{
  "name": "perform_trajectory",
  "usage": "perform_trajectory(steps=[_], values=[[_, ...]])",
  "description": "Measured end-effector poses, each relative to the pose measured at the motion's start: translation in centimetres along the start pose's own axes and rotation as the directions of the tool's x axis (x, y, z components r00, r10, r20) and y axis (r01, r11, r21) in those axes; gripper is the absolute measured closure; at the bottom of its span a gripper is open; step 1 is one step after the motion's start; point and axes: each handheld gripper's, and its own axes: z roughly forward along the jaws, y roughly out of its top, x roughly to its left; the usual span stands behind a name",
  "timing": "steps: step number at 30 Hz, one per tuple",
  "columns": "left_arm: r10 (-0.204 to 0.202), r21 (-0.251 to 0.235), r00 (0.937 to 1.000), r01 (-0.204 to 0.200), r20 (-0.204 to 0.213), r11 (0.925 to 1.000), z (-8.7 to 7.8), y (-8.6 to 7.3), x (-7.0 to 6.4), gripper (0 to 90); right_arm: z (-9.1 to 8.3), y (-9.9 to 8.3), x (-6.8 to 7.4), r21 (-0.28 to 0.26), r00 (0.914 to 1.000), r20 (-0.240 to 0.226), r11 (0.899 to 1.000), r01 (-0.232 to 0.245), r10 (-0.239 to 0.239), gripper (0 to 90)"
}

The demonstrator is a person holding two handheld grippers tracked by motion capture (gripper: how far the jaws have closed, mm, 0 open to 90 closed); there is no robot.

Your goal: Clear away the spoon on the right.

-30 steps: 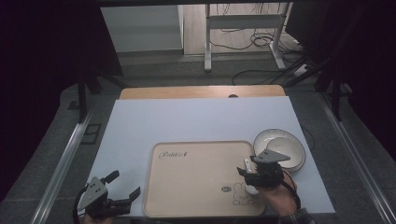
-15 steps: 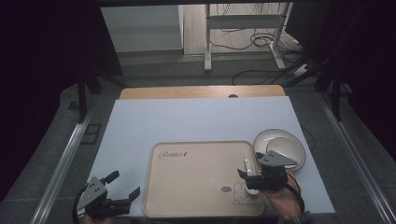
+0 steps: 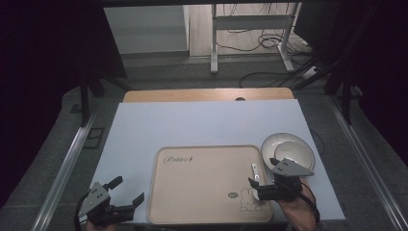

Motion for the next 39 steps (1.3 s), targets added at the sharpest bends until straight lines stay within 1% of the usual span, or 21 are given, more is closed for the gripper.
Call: perform_trajectory(steps=[3,7,13,19,29,39], values=[[-0.004,0.000,1.0000,0.004,-0.001,1.0000,0.0,0.0,0.0,2.7,-0.4,-0.1,-0.1,-0.002,1.0000,0.002,1.000,-0.003,0.003,1.3],[-0.006,-0.004,0.9999,0.006,0.010,1.0000,-0.1,0.0,0.0,2.6,-0.9,-0.2,-0.2,-0.010,0.9999,0.006,1.000,-0.011,0.011,0.7],[-0.011,-0.006,0.9999,0.011,0.009,0.9999,-0.1,0.0,0.1,2.5,-1.9,-0.5,-0.6,-0.024,0.9995,0.024,1.000,-0.018,0.019,0.6],[-0.009,-0.005,0.9999,0.009,0.006,0.9999,-0.1,-0.1,0.1,2.2,-2.9,-1.0,-1.0,-0.045,0.9986,0.046,0.999,-0.026,0.028,0.4],[0.005,-0.009,0.9999,-0.005,-0.014,0.9999,-0.1,-0.2,0.2,1.7,-4.3,-2.1,-1.5,-0.103,0.9977,0.057,0.994,-0.032,0.038,0.0],[0.012,-0.007,0.9996,-0.012,-0.026,0.9999,-0.1,-0.2,0.2,1.3,-4.8,-3.0,-1.6,-0.113,0.9968,0.058,0.992,-0.049,0.056,0.2]])
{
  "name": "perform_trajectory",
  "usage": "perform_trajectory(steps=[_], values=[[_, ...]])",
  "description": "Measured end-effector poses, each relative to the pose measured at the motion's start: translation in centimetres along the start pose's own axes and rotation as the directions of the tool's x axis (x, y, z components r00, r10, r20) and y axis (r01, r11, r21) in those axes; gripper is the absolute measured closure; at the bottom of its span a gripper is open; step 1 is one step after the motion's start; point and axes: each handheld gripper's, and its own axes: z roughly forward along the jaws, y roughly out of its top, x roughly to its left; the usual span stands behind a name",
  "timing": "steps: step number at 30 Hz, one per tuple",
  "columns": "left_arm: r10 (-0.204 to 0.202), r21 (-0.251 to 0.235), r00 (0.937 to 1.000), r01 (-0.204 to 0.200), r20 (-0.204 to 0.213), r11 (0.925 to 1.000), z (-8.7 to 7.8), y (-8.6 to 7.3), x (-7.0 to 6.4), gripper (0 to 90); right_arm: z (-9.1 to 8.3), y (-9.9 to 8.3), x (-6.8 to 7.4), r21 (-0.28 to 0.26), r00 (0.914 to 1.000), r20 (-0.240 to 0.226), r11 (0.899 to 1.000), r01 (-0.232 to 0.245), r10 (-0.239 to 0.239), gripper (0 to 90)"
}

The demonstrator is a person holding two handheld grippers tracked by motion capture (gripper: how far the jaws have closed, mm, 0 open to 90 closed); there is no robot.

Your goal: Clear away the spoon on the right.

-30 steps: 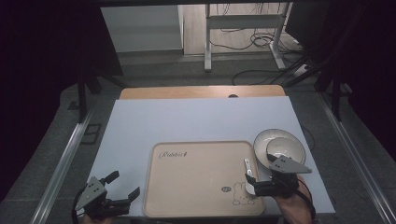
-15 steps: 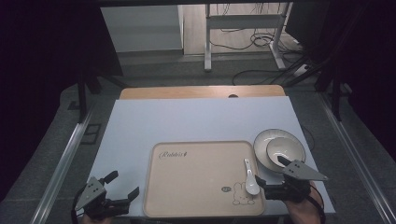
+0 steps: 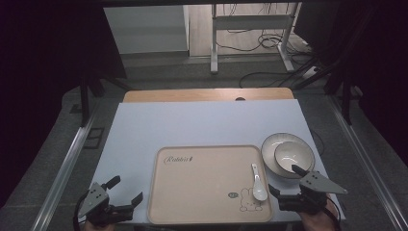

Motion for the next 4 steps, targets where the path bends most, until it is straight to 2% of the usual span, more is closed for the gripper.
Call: perform_trajectory(steps=[4], values=[[0.002,0.000,1.0000,-0.002,-0.001,1.0000,0.06,0.04,-0.02,1.3,0.13,-0.08,-0.01,0.003,1.0000,0.001,1.000,0.000,0.000,0.3]])
